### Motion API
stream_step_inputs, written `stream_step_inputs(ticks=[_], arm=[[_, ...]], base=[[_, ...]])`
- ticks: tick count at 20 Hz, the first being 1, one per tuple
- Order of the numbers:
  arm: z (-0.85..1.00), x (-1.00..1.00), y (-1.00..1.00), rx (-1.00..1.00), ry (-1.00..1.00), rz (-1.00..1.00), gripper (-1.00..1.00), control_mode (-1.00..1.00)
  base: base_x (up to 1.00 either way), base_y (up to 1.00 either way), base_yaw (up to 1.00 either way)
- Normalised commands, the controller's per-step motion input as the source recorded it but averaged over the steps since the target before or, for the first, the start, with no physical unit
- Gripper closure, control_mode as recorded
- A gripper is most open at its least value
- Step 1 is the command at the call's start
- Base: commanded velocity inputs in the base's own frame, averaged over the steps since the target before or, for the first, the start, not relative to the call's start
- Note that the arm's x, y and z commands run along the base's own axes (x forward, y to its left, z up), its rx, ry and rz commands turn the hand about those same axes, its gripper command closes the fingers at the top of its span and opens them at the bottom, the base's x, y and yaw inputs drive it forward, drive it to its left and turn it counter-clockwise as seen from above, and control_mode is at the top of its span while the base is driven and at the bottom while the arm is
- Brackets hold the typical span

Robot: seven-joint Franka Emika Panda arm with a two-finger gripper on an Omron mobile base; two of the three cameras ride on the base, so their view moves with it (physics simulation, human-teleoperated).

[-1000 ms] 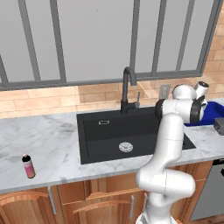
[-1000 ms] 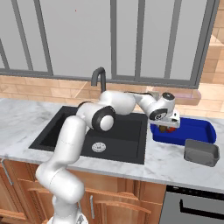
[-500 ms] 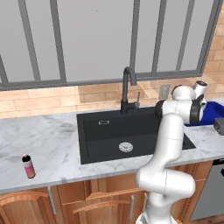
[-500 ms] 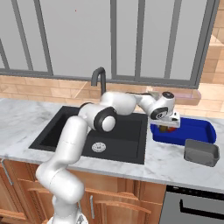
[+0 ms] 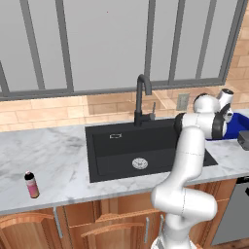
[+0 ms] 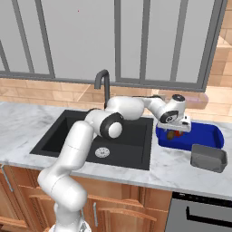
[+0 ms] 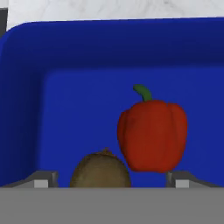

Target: Pick up all produce items and place them in the sink. Turn on the sink faucet to wash them. Then turn the sink off and put them in the tray.

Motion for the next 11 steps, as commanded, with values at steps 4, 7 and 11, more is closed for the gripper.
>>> stream_step_inputs(ticks=[4,7,11], arm=[[0.68,-0.26,-0.01,0.02,-0.01,0.00,-1.00,-1.00],[1.00,-0.36,0.06,0.03,-0.01,0.00,-1.00,-1.00],[0.96,-0.33,0.19,0.02,0.04,0.00,-1.00,-1.00]], base=[[0.00,0.00,0.00],[0.00,0.00,0.00],[0.00,0.00,0.00]])
